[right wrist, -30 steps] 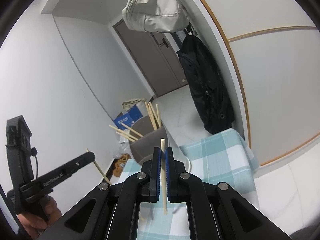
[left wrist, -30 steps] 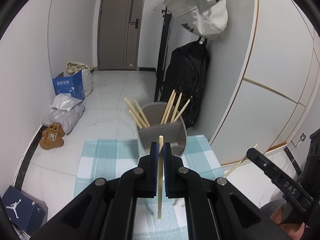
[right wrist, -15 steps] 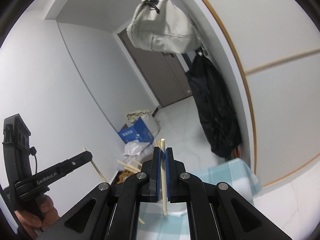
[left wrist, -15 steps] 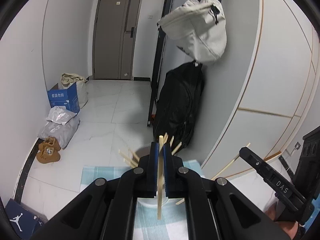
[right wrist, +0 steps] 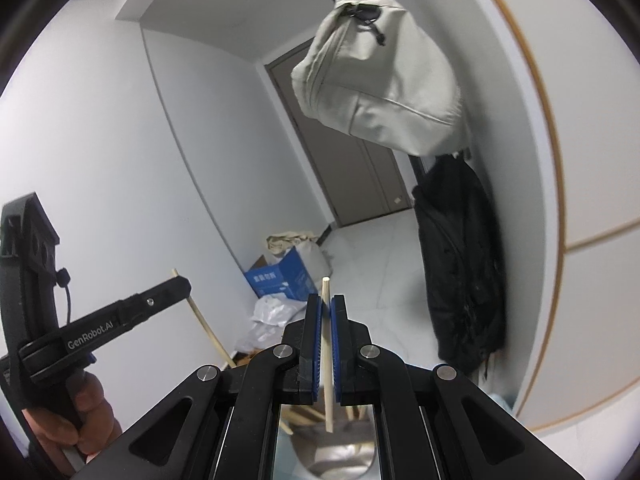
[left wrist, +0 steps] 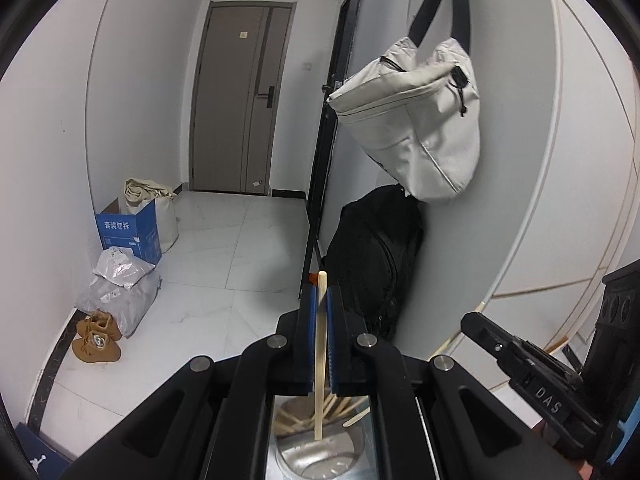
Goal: Organize utensils
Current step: 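Carry both held chopsticks up over the white utensil holder, then open both tools to drop the chopsticks into the holder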
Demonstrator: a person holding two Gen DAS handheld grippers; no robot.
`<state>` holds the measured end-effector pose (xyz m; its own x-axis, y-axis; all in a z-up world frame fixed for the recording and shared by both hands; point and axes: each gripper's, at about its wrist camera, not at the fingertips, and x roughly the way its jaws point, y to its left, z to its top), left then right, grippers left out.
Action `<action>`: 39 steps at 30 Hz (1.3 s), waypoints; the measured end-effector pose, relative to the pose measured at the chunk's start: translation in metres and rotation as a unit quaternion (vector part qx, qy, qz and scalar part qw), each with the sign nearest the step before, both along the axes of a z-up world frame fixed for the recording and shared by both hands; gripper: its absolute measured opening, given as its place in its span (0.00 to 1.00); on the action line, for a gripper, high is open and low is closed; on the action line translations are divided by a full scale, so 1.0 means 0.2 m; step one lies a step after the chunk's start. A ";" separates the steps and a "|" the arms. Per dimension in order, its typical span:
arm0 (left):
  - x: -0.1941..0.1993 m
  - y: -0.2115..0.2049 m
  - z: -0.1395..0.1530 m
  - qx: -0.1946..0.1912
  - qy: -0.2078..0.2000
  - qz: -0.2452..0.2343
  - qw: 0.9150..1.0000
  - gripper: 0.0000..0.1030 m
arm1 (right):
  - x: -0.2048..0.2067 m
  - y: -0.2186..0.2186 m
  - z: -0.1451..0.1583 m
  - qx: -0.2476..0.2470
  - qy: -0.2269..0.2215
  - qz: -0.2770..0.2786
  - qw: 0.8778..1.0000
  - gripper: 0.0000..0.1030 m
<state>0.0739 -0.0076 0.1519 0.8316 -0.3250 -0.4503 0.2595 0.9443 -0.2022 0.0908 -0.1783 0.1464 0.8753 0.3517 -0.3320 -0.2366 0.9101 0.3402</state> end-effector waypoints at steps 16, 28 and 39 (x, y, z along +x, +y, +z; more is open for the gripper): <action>0.19 0.02 -0.31 -0.007 0.047 0.027 0.999 0.01 | 0.17 0.19 -0.20 -0.078 0.019 0.030 0.996 0.03; 0.19 -0.03 -0.41 0.011 0.074 -0.008 0.997 0.01 | 0.21 0.16 -0.36 -0.083 0.056 0.034 0.994 0.03; 0.18 -0.04 -0.45 0.022 0.099 -0.031 0.994 0.01 | 0.19 0.19 -0.43 -0.095 0.074 0.053 0.991 0.04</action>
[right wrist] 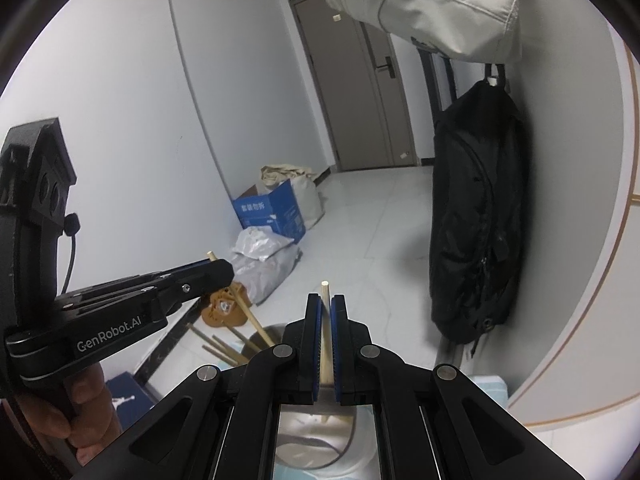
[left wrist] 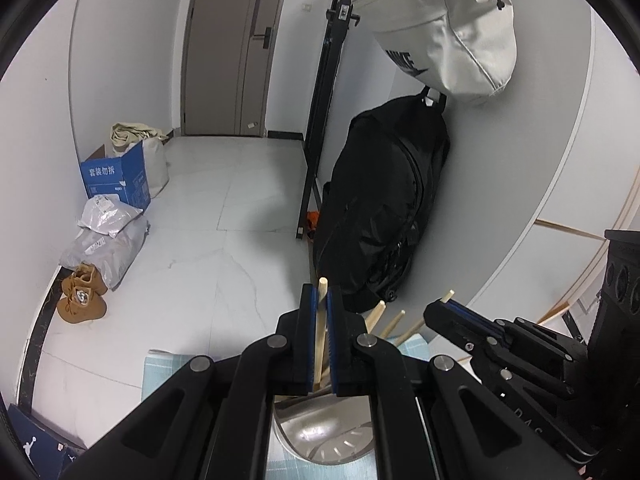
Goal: Organize utensils
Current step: 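Open both tools to drop the chopsticks into the holder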
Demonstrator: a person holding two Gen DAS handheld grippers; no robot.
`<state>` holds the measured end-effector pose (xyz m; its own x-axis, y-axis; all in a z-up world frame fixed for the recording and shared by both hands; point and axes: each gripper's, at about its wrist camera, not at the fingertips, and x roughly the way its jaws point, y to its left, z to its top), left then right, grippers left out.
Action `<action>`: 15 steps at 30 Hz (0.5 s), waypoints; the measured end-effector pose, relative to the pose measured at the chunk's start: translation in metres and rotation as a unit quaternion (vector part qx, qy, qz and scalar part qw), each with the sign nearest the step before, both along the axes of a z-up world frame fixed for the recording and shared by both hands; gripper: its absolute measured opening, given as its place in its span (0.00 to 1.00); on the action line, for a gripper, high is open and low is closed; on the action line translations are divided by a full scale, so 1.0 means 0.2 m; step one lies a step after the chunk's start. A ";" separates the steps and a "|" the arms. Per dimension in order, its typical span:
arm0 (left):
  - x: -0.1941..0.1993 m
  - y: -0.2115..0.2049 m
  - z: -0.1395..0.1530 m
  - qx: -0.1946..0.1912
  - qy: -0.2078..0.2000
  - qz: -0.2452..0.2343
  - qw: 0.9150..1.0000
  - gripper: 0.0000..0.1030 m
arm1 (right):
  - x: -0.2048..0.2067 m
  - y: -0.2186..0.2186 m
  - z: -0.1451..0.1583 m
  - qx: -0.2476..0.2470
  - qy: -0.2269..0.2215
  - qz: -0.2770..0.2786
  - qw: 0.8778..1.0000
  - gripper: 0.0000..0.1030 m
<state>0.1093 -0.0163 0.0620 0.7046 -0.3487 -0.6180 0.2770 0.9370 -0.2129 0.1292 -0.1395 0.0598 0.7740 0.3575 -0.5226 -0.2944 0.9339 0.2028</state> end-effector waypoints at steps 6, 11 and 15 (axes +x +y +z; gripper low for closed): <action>-0.02 0.00 0.00 0.003 0.011 -0.013 1.000 0.01 | 0.00 0.02 -0.05 -0.012 0.018 0.013 1.000 0.04; -0.04 0.01 -0.02 -0.005 0.033 -0.024 0.999 0.01 | -0.02 0.02 -0.07 -0.009 0.028 0.015 0.999 0.05; -0.07 0.01 0.00 -0.011 0.047 -0.035 0.998 0.02 | -0.08 0.02 -0.06 -0.008 0.028 0.013 0.999 0.06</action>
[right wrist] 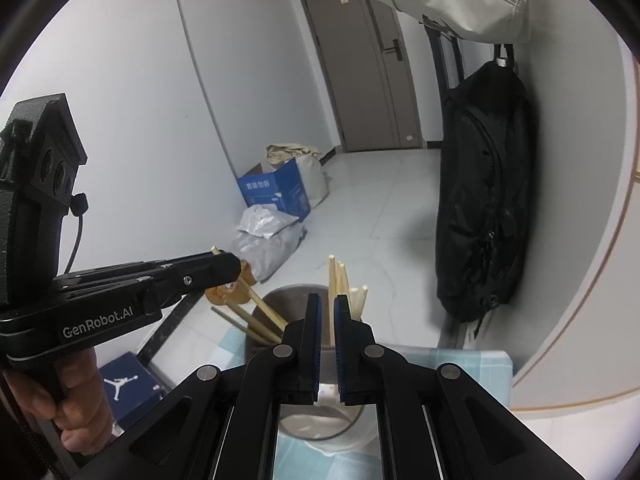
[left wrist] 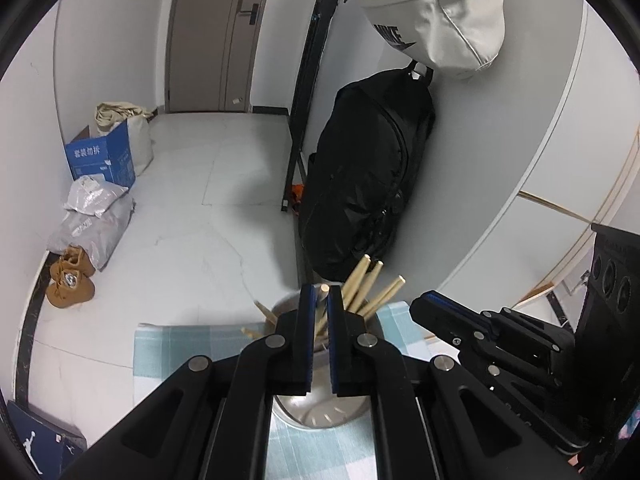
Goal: Organize utensils
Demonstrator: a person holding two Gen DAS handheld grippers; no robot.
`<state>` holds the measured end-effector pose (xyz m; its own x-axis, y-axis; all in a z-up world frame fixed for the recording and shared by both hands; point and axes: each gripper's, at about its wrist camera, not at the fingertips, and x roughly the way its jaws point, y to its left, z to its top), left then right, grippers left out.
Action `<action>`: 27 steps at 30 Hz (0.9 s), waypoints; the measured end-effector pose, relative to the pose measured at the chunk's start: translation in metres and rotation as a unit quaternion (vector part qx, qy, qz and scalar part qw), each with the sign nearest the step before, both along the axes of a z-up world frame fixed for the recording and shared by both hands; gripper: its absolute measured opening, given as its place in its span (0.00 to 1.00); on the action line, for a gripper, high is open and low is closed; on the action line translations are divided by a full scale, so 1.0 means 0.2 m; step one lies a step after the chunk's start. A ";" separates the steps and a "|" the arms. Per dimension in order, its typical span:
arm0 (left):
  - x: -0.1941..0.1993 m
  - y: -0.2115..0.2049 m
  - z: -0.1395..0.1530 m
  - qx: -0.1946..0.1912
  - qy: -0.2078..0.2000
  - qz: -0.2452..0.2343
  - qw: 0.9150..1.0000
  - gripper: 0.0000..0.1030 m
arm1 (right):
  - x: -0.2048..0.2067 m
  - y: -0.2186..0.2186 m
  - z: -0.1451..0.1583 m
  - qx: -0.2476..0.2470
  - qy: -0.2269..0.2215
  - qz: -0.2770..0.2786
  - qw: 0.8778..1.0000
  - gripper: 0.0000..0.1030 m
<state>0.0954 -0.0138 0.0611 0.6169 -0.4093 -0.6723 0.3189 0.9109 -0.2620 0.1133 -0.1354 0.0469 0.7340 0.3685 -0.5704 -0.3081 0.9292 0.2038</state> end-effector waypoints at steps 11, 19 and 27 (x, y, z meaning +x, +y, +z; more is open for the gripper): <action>-0.14 0.03 0.10 0.013 -0.007 0.014 1.000 0.06 | -0.20 -0.10 0.13 0.037 -0.024 -0.022 0.999 0.31; -0.29 0.03 0.16 0.033 -0.042 0.024 0.998 0.17 | -0.41 -0.13 0.20 0.054 -0.055 -0.030 0.997 0.50; -0.43 0.06 0.21 0.041 -0.087 0.044 0.994 0.49 | -0.56 -0.15 0.24 0.060 -0.078 -0.037 0.994 0.62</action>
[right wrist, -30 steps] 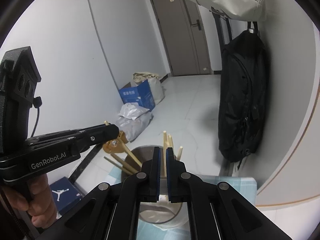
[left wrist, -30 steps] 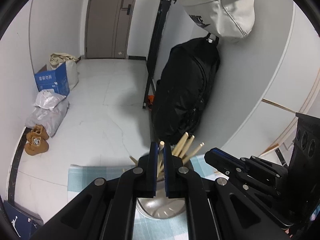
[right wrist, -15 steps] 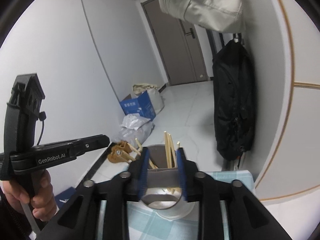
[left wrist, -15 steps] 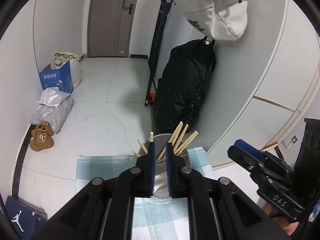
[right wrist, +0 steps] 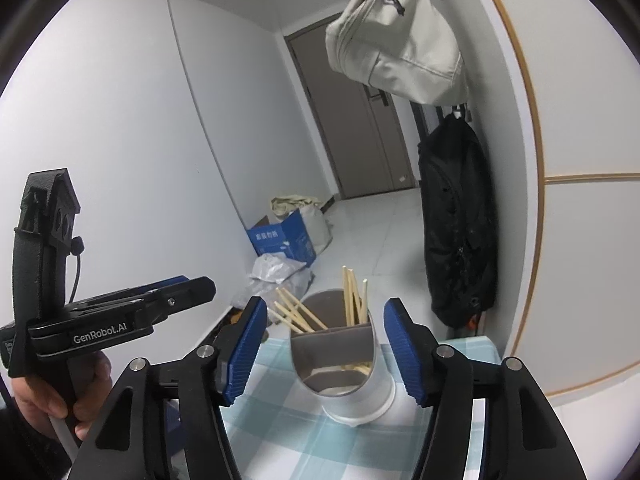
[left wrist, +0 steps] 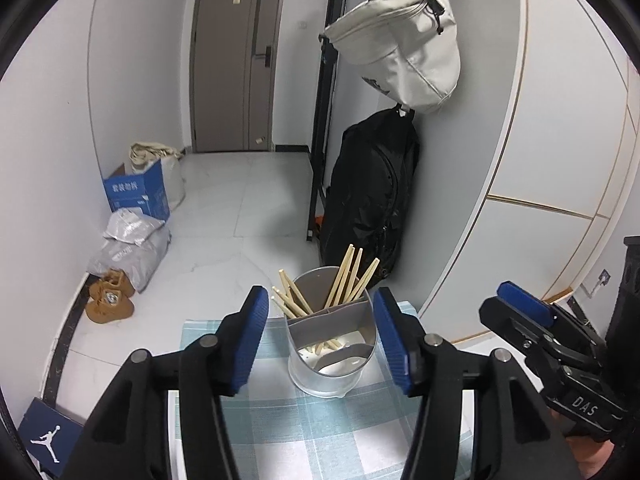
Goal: Organize utensils
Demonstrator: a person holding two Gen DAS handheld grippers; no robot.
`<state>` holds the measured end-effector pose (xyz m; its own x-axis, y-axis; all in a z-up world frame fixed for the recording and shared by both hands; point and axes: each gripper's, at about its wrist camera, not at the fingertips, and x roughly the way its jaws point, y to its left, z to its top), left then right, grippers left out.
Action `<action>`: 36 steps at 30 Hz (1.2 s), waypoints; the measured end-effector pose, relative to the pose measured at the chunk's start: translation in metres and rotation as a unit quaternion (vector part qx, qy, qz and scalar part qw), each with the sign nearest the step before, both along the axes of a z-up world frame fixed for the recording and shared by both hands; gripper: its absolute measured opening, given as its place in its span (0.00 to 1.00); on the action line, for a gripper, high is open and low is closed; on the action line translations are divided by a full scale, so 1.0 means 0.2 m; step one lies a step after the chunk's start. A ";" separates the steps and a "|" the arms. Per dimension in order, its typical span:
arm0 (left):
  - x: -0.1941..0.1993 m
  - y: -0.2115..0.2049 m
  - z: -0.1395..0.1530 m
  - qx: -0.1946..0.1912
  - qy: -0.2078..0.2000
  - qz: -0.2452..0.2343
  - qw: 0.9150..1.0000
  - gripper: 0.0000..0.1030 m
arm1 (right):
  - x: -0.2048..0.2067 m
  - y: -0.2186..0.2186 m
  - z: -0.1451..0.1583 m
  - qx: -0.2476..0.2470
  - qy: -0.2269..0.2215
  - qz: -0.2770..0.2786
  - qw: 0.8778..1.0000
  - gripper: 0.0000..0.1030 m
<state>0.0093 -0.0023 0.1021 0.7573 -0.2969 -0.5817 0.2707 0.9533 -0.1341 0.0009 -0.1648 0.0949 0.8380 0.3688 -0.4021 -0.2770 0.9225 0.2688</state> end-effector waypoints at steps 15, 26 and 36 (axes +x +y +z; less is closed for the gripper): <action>-0.19 0.06 -0.07 0.010 -0.065 0.059 0.996 0.78 | -0.24 0.01 -0.06 -0.008 -0.060 -0.012 0.998 0.89; -0.22 0.10 -0.28 0.006 -0.086 0.100 0.991 0.82 | -0.35 0.03 -0.23 -0.028 -0.093 -0.034 0.995 1.00; -0.19 0.08 -0.43 0.015 -0.074 0.108 0.991 0.82 | -0.32 0.06 -0.35 -0.045 -0.074 -0.038 0.996 1.00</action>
